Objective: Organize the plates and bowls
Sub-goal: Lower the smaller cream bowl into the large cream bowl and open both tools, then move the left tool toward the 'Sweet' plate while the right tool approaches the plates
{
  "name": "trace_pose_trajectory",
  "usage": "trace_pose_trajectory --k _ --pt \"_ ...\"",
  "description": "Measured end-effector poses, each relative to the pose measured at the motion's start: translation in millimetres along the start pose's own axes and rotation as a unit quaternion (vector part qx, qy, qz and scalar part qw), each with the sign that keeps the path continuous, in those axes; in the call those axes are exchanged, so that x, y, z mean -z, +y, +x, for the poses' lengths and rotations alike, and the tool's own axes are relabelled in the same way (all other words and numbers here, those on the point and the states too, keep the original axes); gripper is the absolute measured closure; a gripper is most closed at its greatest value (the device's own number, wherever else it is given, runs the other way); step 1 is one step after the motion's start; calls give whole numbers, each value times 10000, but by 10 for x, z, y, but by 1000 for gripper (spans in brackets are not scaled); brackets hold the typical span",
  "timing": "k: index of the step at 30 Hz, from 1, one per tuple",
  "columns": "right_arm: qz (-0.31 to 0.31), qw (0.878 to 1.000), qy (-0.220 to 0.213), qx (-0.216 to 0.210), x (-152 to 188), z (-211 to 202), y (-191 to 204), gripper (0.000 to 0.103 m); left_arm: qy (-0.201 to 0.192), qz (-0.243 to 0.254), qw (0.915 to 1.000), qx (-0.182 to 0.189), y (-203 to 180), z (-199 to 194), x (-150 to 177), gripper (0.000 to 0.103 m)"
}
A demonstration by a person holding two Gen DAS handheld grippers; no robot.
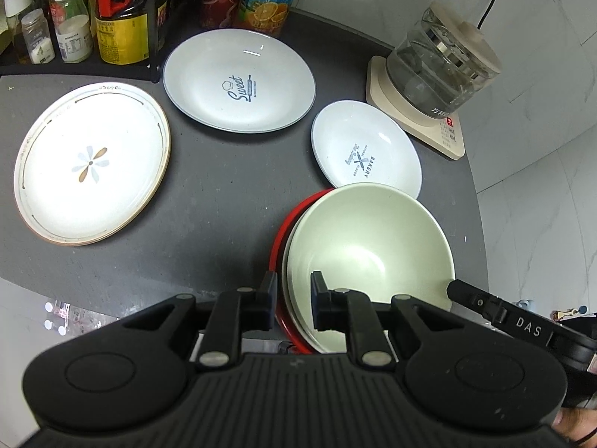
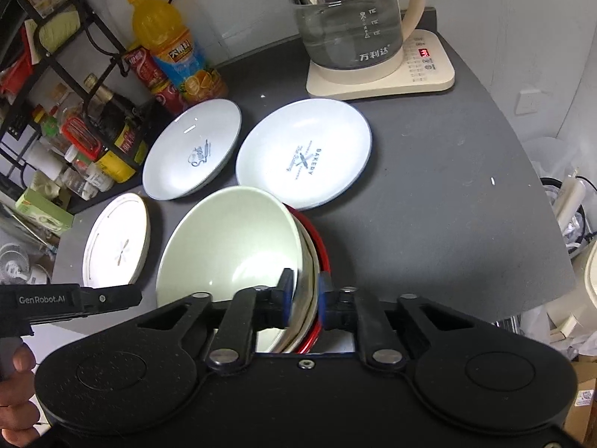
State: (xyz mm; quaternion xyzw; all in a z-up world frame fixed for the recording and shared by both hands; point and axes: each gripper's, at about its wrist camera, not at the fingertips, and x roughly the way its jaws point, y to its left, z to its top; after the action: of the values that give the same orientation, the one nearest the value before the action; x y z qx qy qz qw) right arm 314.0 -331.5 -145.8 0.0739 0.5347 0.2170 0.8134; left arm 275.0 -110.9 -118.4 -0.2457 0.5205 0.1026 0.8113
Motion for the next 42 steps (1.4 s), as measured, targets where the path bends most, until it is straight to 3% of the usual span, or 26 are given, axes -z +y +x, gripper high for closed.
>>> trace_pose_trajectory --k 3,14,19,23,24,26,30,32,38,42 --pt "-54 10000 62 -43 8 36 13 100 6 -48 10000 -45 -1 4 -2 87" --pt "-129 9995 242 -164 5 82 -28 100 -56 -279 9992 -268 -2 -11 3 86" --pt "-193 9983 435 -327 -1 46 -51 100 -100 -361 9987 -352 -30 -49 15 75" --pt "-346 9975 424 -456 -31 -64 -27 97 -206 -436 9974 -527 -34 -114 47 59" --pt "-387 9974 400 -468 -46 -91 -20 95 -236 -451 9972 -551 -30 -135 54 54" --pt "-464 9970 344 -519 -75 -133 -5 78 -289 -476 9965 -616 -27 -177 72 48" --pt "-598 9962 239 -592 -142 -152 51 67 -338 -483 9953 -763 -3 -233 108 37" --pt "-651 9958 202 -616 -171 -146 90 50 -361 -490 9949 -806 19 -264 126 35" --pt "-892 9936 52 -684 -224 -121 284 27 -435 -585 9925 -978 127 -351 139 32" --pt "-970 9927 27 -711 -262 -84 395 21 -510 -618 9914 -1031 202 -409 105 30"
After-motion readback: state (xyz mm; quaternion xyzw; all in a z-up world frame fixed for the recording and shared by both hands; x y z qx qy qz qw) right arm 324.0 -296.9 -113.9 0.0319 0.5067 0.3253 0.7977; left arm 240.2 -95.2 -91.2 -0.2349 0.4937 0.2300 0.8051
